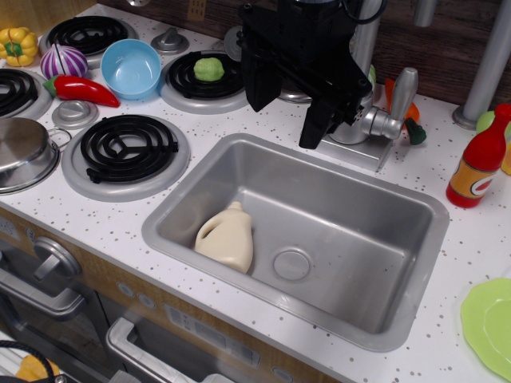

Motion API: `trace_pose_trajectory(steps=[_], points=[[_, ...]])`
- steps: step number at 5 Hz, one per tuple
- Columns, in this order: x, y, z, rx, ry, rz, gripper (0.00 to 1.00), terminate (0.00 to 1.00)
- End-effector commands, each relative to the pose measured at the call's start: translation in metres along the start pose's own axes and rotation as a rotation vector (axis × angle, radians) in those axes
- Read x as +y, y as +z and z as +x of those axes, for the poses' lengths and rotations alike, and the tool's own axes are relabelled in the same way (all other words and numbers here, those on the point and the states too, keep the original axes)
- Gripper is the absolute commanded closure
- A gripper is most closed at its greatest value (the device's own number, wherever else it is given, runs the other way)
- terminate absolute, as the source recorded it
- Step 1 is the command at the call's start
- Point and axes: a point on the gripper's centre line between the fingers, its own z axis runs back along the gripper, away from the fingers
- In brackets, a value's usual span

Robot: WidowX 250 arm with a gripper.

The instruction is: Put red bottle in sink

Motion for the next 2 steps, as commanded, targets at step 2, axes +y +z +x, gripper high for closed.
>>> trace_pose_trajectory(steps=[2], points=[[-0.024,0.014,0.032,0.039,0.074,-0.039,0.0,0.0]])
